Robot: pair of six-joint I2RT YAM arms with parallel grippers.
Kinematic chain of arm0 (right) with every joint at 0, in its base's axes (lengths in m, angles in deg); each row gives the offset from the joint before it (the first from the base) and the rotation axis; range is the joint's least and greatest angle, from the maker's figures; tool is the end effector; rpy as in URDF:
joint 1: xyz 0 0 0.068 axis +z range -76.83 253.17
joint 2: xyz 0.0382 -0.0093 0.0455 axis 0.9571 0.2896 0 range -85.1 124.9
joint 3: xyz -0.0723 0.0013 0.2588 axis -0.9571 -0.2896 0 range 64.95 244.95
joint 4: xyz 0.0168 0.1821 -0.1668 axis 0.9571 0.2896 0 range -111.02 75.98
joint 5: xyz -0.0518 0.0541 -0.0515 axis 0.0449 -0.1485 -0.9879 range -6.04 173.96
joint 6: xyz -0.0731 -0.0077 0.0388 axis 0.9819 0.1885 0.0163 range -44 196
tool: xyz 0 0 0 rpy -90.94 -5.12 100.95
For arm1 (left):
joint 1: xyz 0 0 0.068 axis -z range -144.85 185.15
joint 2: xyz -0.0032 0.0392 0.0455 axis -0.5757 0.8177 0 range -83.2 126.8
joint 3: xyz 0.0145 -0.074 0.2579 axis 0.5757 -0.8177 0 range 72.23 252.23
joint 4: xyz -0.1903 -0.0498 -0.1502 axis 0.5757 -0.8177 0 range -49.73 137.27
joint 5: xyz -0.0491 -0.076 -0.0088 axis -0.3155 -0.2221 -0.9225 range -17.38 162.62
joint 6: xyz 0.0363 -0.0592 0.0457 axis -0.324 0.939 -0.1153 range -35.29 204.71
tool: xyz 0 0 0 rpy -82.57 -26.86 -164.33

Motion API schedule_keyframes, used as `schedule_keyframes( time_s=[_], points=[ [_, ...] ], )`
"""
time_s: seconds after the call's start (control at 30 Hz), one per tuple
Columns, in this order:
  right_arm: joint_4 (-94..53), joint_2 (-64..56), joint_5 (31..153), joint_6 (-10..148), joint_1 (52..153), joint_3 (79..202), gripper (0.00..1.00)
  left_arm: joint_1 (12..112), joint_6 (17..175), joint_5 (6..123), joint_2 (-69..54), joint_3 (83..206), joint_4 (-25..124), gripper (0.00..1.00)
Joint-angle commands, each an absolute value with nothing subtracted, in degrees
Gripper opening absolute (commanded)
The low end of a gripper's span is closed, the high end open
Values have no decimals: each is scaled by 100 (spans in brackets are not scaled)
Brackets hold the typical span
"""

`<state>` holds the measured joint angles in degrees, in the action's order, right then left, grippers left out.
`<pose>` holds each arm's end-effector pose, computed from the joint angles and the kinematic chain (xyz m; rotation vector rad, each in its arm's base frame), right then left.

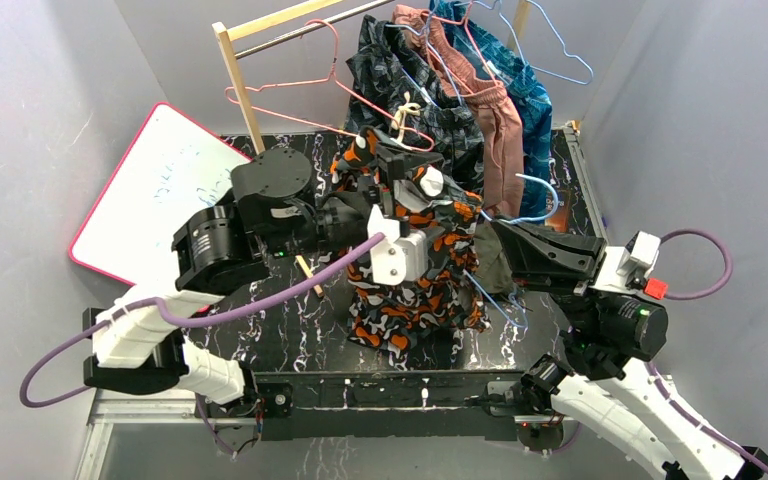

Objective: Place the shorts on the hanger
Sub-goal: Hang the shorts on the hanger.

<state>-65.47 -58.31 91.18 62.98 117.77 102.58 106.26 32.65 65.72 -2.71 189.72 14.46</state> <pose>0.0548 0.0668 0.4527 -0.2951 0.5741 1.0106 0.0793 -0.2586 0.5667 1.3705 0.6305 -0.3577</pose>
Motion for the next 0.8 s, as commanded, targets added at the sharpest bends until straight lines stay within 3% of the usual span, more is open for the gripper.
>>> schedule_keyframes(
  time_s=[0.0, 0.6, 0.7, 0.77],
  points=[
    [-6770, -5779, 9313, 6422, 11758, 10494, 0, 10651, 2870, 6853, -681, 18952, 1433, 92],
    [-7058, -5492, 9622, 6257, 11762, 10644, 0, 10651, 2119, 7829, -772, 18271, 1044, 82],
    [-7116, -5448, 9694, 6178, 11757, 10651, 0, 10651, 2050, 7801, -712, 18295, 1133, 75],
    [-7156, -5411, 9750, 6136, 11759, 10659, 0, 10652, 2012, 7802, -671, 18310, 1188, 63]
  ],
)
